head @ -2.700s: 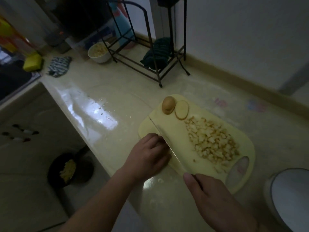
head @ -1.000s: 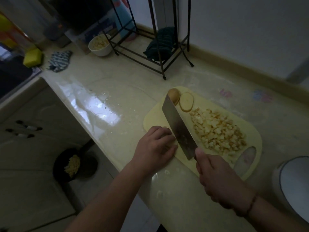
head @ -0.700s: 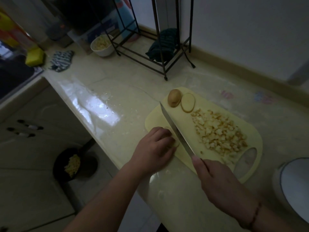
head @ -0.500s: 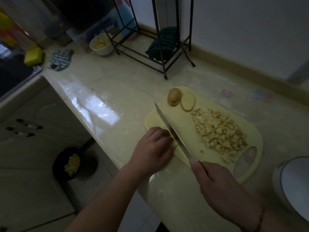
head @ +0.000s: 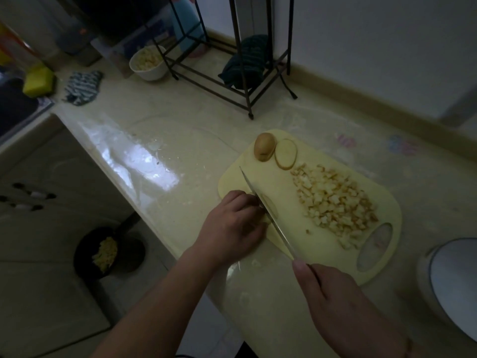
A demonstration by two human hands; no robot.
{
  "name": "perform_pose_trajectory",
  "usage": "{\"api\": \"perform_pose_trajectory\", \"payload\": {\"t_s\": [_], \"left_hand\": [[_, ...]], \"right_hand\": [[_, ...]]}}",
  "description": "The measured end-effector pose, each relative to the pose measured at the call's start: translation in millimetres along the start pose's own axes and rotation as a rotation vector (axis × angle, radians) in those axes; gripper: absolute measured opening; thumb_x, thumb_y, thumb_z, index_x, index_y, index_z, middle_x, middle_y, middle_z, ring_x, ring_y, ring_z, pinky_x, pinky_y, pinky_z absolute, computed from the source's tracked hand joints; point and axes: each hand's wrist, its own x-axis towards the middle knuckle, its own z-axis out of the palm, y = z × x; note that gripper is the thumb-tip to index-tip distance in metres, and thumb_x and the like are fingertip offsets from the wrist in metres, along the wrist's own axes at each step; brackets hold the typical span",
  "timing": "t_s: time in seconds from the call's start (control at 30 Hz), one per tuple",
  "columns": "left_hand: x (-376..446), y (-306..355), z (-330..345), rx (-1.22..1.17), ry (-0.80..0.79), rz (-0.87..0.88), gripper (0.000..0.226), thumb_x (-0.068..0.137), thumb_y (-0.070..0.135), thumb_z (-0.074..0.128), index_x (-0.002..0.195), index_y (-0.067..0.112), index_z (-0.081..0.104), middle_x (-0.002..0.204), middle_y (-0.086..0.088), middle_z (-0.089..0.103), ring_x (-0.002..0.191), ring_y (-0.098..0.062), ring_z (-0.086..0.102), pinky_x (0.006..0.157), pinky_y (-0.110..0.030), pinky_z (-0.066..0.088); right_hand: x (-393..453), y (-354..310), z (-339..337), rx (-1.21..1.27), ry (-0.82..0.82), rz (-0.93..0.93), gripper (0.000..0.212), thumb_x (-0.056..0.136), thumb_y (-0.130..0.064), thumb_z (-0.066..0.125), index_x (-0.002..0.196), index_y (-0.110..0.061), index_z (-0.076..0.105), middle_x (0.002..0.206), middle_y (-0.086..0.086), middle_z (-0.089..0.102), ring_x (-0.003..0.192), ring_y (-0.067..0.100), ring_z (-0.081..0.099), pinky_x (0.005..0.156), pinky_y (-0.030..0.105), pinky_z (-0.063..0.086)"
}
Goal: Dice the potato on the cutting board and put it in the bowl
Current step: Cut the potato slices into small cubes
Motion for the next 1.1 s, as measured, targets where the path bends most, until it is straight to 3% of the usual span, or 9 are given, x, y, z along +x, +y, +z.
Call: {"api": "perform_pose_trajectory", "payload": {"t_s": [0.13, 0.23, 0.4, 0.47, 0.53, 0.7, 0.97, 1.1], "left_hand": [[1.6, 0.9, -1.0, -0.015, 0.005, 0.010, 0.024, 0.082, 0.020, 0.079, 0.103, 0.008, 0.076, 0.107, -0.007, 0.069, 0.102, -0.029, 0.061, 0.082, -0.038, 0.053], [1.7, 0.1, -0.3, -0.014, -0.001, 0.010, 0.025, 0.082, 0.021, 0.078, 0.103, 0.008, 0.076, 0.108, -0.007, 0.068, 0.102, -0.028, 0.061, 0.082, -0.039, 0.053], [0.6, -3.5, -1.2, -0.026, -0.004, 0.004, 0.023, 0.083, 0.024, 0.079, 0.101, 0.009, 0.075, 0.107, -0.005, 0.067, 0.102, -0.026, 0.060, 0.082, -0.039, 0.053], [0.4, -4.4, -1.4, -0.040, -0.011, -0.005, 0.023, 0.083, 0.025, 0.080, 0.100, 0.010, 0.076, 0.107, -0.004, 0.067, 0.102, -0.025, 0.059, 0.083, -0.038, 0.053], [0.4, -4.7, -1.3, -0.039, -0.019, -0.012, 0.024, 0.083, 0.026, 0.079, 0.100, 0.010, 0.076, 0.107, -0.004, 0.067, 0.102, -0.025, 0.059, 0.083, -0.038, 0.053], [0.6, -5.9, -2.8, -0.045, -0.047, -0.013, 0.025, 0.085, 0.027, 0.077, 0.103, 0.010, 0.075, 0.110, -0.005, 0.066, 0.104, -0.024, 0.058, 0.084, -0.036, 0.052], [-7.6, 0.8, -4.5, 0.022, 0.011, 0.021, 0.019, 0.088, 0.022, 0.068, 0.094, 0.005, 0.073, 0.104, -0.010, 0.065, 0.099, -0.027, 0.059, 0.077, -0.038, 0.052], [-5.6, 1.2, -2.2, -0.001, 0.003, -0.014, 0.018, 0.085, 0.019, 0.074, 0.098, 0.006, 0.074, 0.103, -0.009, 0.066, 0.099, -0.028, 0.059, 0.078, -0.041, 0.053]], "right_hand": [[18.3, -11.6, -0.1, -0.026, -0.013, -0.074, 0.060, 0.090, -0.058, 0.027, 0.055, -0.013, 0.045, 0.050, 0.001, 0.049, 0.052, 0.007, 0.048, 0.060, 0.029, 0.031], [29.6, -19.9, -1.9, -0.043, -0.010, -0.078, 0.057, 0.099, -0.046, 0.033, 0.053, -0.014, 0.039, 0.047, -0.001, 0.044, 0.048, 0.006, 0.043, 0.058, 0.029, 0.026], [36.6, -5.8, -10.3, 0.096, -0.076, 0.034, 0.063, 0.084, -0.067, 0.024, 0.057, -0.014, 0.042, 0.046, -0.001, 0.044, 0.036, 0.006, 0.039, 0.046, 0.024, 0.028], [37.2, -5.3, -14.4, 0.285, -0.152, 0.199, 0.060, 0.087, -0.068, 0.028, 0.062, -0.015, 0.042, 0.048, 0.001, 0.039, 0.035, 0.011, 0.033, 0.043, 0.020, 0.026], [36.1, -5.5, -15.0, 0.352, -0.190, 0.246, 0.056, 0.091, -0.063, 0.030, 0.065, -0.015, 0.042, 0.049, 0.002, 0.037, 0.036, 0.014, 0.031, 0.040, 0.019, 0.025], [31.6, -4.0, -6.9, 0.040, -0.043, -0.051, 0.064, 0.080, -0.067, 0.022, 0.057, -0.012, 0.043, 0.046, 0.001, 0.046, 0.041, 0.009, 0.043, 0.048, 0.031, 0.034], [19.7, -7.2, -0.9, -0.003, 0.019, -0.147, 0.056, 0.082, -0.061, 0.026, 0.052, -0.016, 0.038, 0.050, -0.012, 0.051, 0.053, 0.005, 0.046, 0.059, 0.017, 0.035], [18.3, -8.3, -0.2, 0.001, 0.003, -0.165, 0.055, 0.082, -0.061, 0.026, 0.052, -0.016, 0.038, 0.048, -0.006, 0.047, 0.054, 0.008, 0.046, 0.057, 0.025, 0.032]]}}
